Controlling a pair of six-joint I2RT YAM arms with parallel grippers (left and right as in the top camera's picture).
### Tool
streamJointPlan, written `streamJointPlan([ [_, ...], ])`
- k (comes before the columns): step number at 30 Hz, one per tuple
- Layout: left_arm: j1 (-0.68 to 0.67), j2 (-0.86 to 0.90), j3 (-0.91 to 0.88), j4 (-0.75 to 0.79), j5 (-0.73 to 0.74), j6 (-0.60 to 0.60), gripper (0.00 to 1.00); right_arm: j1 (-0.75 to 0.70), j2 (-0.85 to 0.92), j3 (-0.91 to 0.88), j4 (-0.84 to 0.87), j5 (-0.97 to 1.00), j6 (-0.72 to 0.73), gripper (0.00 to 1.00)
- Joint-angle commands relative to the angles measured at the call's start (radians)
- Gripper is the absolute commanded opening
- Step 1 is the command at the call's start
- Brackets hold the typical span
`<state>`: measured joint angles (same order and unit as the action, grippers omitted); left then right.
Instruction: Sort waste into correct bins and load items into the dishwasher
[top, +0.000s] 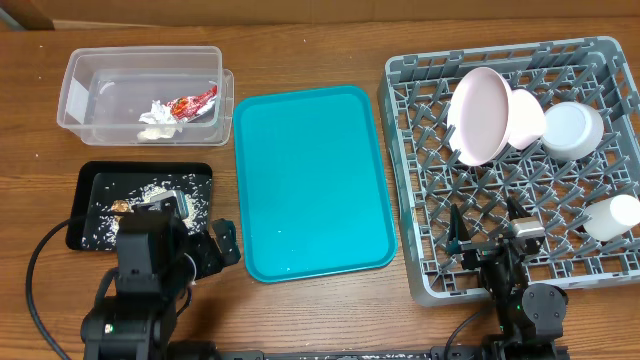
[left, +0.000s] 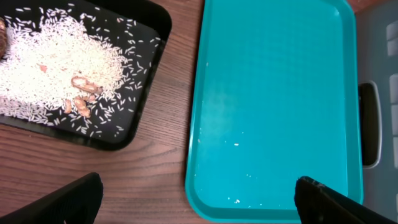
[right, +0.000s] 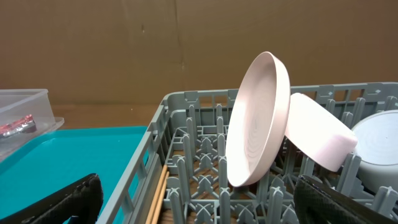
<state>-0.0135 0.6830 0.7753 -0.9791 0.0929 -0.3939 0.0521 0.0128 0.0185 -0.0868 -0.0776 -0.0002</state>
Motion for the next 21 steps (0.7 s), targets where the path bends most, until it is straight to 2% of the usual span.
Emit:
streamJointPlan([
  [1, -0.002, -0.052, -0.02, -0.008, -0.019, -0.011, 1.0, -0.005, -0.01, -0.01, 0.008, 0.005, 0.0, 1.0],
  [5, -0.002, -0.136, -0.122, 0.101, -0.051, 0.003, 1.0, -0.005, -0.01, -0.01, 0.008, 0.005, 0.0, 1.0],
  [15, -0.046, -0.474, -0.573, 0.63, -0.05, 0.013, 1.0, -0.005, -0.01, -0.01, 0.008, 0.005, 0.0, 1.0],
  [21, -0.048, -0.602, -0.726, 0.806, -0.08, 0.013, 1.0, -0.005, -0.01, -0.01, 0.008, 0.005, 0.0, 1.0],
])
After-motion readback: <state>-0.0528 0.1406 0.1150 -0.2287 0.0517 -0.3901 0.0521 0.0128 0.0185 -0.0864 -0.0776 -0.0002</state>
